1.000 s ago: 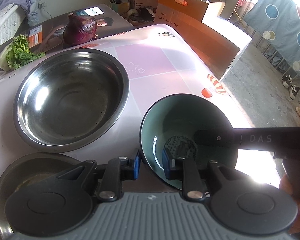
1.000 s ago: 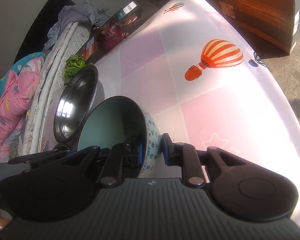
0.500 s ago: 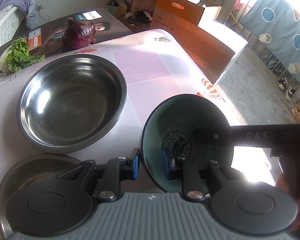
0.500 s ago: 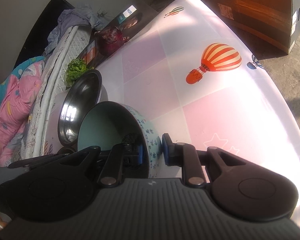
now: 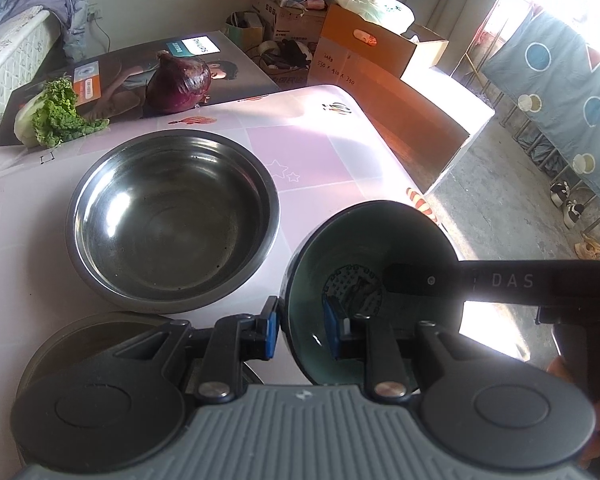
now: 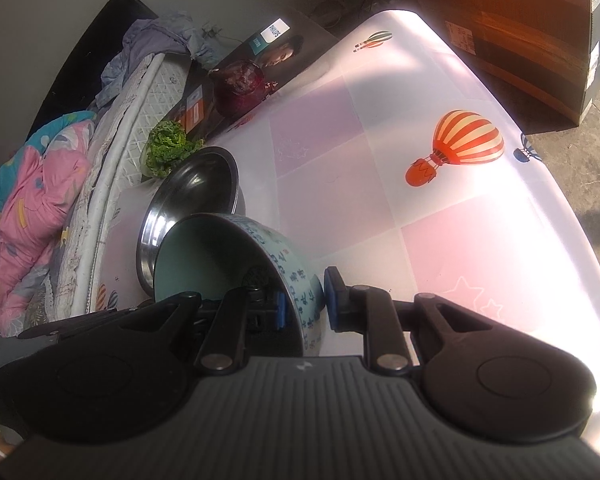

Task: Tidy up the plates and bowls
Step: 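Lift the teal bowl with the left gripper and carry it over the steel bowl, then lower the teal bowl into the steel bowl and open the left gripper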

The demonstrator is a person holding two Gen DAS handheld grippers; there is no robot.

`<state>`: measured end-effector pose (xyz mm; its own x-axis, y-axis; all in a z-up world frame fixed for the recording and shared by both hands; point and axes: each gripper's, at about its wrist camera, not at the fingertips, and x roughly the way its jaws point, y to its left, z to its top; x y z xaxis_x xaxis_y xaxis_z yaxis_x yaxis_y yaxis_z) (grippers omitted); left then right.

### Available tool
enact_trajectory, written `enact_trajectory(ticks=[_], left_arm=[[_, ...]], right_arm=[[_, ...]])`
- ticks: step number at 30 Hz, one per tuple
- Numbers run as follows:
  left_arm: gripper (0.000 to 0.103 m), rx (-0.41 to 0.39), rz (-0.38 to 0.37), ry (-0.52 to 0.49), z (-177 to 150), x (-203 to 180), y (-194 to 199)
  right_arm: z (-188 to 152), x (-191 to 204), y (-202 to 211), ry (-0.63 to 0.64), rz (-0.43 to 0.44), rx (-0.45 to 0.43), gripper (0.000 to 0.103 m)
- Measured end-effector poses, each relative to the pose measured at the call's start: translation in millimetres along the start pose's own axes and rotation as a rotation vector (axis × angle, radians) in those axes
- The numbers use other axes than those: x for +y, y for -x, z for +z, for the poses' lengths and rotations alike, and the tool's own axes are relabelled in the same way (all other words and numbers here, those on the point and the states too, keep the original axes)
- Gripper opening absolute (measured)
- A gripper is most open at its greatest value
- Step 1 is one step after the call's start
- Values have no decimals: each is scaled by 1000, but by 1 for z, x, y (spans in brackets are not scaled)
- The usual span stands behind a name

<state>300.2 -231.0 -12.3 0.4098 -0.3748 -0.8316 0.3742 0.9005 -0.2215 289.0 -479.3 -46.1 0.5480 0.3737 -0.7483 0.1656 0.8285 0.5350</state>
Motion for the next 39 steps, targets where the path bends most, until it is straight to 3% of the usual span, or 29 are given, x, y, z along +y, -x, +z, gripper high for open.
enact_trajectory(ticks=[10,17,28,35,39], left_arm=[[24,-86,7,54,22,33,35],[25,-132,48,107,41,73,43],[25,-50,76,178,44,123,-10],[25,-30,59,160,40,131,-19],[29,-69,57,150,37,130,-5]], right_arm=[[25,49,2,49,38,-25,18],[52,90,-34,77,76,-13,18],[62,100,-117,70,20,52,18],[65,107,-126,116,-36,3,19],[69,110,-117,109,-37,-42,21]])
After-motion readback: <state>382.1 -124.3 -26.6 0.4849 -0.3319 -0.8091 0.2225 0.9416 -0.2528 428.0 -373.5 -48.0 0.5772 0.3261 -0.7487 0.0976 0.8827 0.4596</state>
